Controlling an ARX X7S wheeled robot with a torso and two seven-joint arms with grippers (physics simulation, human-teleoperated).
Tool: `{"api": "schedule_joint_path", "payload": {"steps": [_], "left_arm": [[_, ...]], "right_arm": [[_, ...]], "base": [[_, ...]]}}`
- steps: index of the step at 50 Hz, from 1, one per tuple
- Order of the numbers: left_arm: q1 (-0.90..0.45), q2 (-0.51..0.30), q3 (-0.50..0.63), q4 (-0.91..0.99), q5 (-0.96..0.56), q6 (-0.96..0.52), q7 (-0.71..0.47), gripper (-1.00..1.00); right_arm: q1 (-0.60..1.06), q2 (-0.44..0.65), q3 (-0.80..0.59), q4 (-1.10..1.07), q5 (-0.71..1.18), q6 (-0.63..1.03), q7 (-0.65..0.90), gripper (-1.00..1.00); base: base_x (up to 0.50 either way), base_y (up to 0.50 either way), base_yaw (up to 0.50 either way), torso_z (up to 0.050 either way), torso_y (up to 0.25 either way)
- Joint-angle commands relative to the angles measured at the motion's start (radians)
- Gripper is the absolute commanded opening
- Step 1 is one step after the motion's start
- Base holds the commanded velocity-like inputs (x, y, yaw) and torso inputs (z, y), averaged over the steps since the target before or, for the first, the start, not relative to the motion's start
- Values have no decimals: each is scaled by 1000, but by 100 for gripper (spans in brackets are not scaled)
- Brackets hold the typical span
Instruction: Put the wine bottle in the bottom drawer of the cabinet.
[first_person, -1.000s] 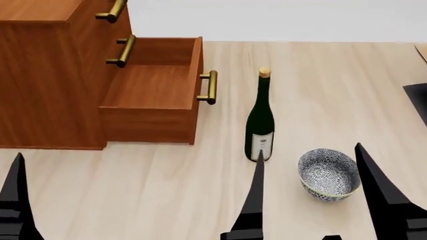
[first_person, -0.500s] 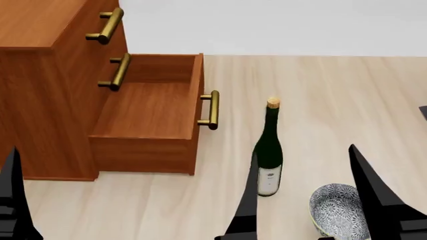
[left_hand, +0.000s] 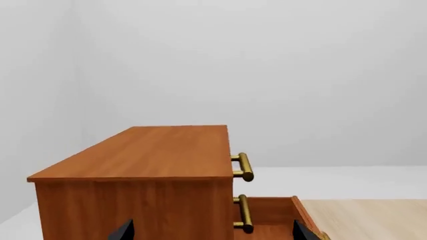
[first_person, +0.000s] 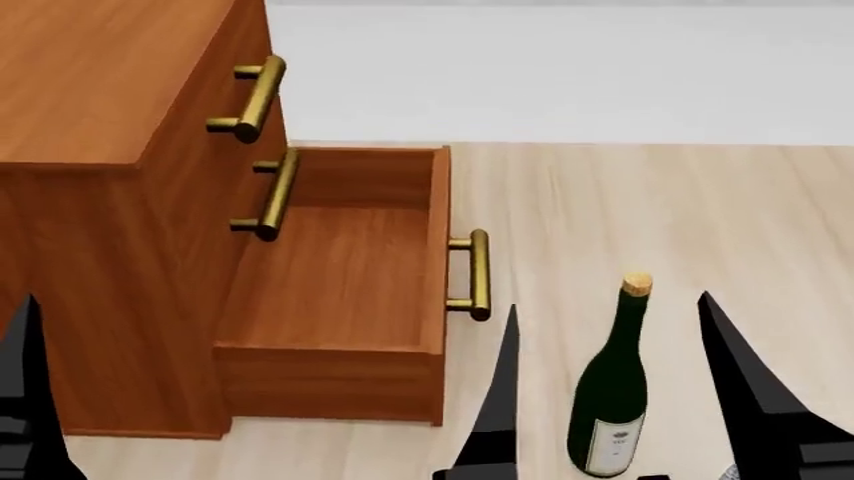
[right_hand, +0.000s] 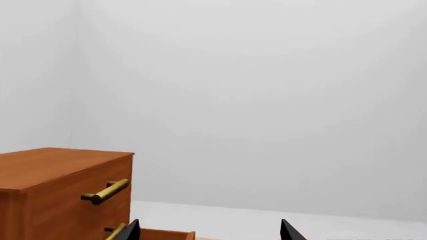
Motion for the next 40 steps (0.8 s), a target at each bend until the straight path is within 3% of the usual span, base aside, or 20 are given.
{"api": "schedule_joint_path", "payload": {"steps": [1,13,40], "left_arm": [[-20,6,24,3,1,-2,-8,100],[-69,6,75,1,1,-2,-24,100],[-61,-12,100,-5,31,25,-12,100]], "right_arm": [[-13,4,-2,14,-3,-26,-3,100],[-29,14,1,24,-10,-59,-10,100],[-37,10,-11,49,4,-66,-8,100]], "base": [[285,195,0,0,0],[283,155,0,0,1],[275,1,0,0,0]]}}
